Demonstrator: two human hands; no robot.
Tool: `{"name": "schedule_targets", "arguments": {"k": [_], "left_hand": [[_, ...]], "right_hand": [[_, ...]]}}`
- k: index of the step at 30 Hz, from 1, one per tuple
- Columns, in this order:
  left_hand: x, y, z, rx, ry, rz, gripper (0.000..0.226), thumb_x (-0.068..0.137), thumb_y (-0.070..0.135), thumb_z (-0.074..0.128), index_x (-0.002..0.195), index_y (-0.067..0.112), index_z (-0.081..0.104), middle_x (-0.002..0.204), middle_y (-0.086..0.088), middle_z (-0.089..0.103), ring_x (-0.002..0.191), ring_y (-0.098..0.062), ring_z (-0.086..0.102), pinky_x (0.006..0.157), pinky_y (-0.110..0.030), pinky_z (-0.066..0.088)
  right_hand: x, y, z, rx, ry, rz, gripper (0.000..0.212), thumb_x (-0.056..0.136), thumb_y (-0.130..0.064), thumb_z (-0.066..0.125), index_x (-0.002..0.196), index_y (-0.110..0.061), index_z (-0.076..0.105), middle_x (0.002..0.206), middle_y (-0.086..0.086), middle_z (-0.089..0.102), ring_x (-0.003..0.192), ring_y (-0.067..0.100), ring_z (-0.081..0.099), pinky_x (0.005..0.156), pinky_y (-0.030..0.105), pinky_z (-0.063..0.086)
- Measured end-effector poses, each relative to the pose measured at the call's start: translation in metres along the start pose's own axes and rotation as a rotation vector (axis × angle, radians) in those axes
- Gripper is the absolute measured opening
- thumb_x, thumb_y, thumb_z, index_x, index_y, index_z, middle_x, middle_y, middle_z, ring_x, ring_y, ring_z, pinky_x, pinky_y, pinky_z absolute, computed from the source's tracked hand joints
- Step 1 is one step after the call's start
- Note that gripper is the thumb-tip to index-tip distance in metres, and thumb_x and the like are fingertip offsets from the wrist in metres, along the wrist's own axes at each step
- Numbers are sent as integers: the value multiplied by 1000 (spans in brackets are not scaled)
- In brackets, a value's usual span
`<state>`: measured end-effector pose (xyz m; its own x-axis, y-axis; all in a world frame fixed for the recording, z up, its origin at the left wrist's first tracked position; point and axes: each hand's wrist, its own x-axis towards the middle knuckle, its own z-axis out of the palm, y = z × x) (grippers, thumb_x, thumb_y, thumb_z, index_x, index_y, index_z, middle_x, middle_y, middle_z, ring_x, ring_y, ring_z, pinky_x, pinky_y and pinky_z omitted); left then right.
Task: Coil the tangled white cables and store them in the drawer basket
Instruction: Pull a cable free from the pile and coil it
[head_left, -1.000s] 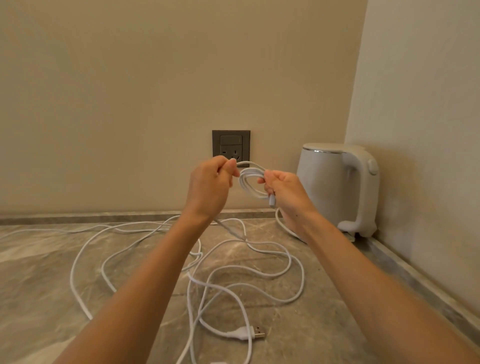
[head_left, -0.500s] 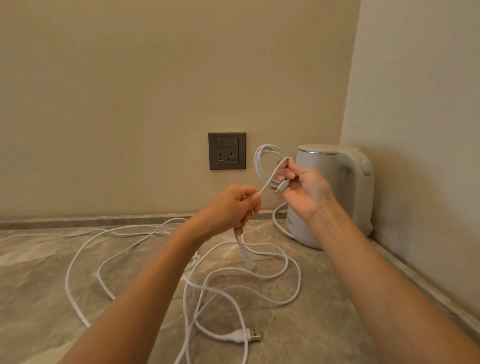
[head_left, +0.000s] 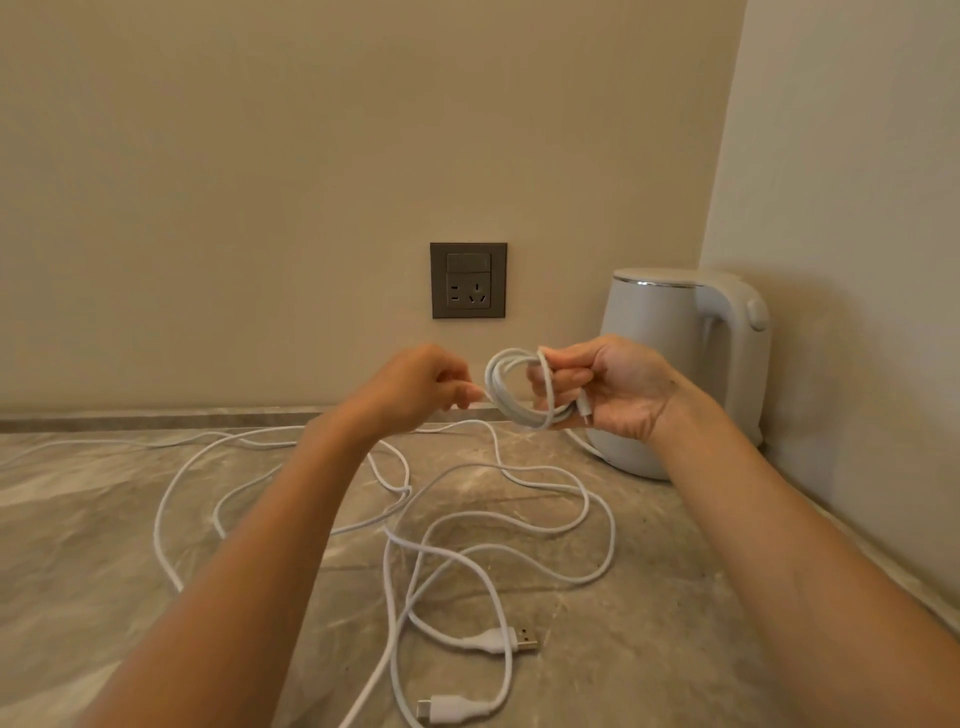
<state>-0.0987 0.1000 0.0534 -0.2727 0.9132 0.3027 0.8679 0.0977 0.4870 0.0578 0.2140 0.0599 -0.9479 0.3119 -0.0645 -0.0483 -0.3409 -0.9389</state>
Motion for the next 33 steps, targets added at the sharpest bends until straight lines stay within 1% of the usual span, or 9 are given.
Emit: {"name": "schedule_targets", "arguments": {"k": [6,11,14,18,23,27,29,31,33], "left_hand": [[1,10,-6,87,124,21,21,88,23,60,72,11,64,59,4,51,56,-7,44,54,-21,34],[2,20,-10,147,199,15,27,90,26,58,72,7,66,57,3,49,53,-7,42,51,-20,31],[2,24,-10,137,287,31,29,89,26,59,73,4,68,55,4,49,52,-4,42,52,-25,29],[2,30,-4,78,364,98,28,91,18,57,75,0,70,65,-3,61,52,-3,45,57,-24,34],[1,44,8,-29,310,126,17,88,3,55,78,2,70,74,-9,69,47,-2,50,51,-13,42],[2,46,15,-183,259,72,13,83,-4,56,80,-4,68,73,-15,70,48,-14,61,53,-21,52],[1,46,17,-352,223,13,8,84,-6,57,80,-5,64,70,-16,68,45,-13,61,53,-27,55],[1,46,19,-503,189,-58,9,85,-5,57,77,-2,60,67,-14,65,42,-9,59,48,-23,54],[2,44,19,-617,191,-113,15,85,-5,59,72,2,58,66,-13,64,43,-7,59,48,-18,52]], "right_hand": [[7,6,8,-296,34,167,13,83,-11,47,75,-2,54,39,-7,31,37,5,32,75,28,39],[18,14,11,-468,123,254,32,98,-13,39,67,-10,50,39,-8,34,40,6,34,60,26,41],[23,15,15,-481,235,197,32,98,-13,41,68,-9,51,37,-7,37,37,5,36,54,23,32],[33,23,15,-510,478,-68,36,97,-8,44,63,-7,54,43,-2,44,42,7,37,52,21,27],[38,24,5,-149,697,-306,30,96,-4,48,67,-4,57,62,3,48,53,8,40,58,23,35],[36,19,5,138,659,-327,27,98,-9,46,73,-8,57,53,0,48,54,7,40,58,20,37],[35,15,6,249,612,-303,28,99,-13,45,73,-10,56,46,-2,45,55,9,39,63,25,41],[33,12,8,341,559,-300,29,99,-14,44,73,-10,55,47,-2,43,55,10,38,70,30,44],[30,10,10,384,509,-307,29,99,-13,43,73,-9,54,45,-1,42,54,11,37,67,30,44]]}}
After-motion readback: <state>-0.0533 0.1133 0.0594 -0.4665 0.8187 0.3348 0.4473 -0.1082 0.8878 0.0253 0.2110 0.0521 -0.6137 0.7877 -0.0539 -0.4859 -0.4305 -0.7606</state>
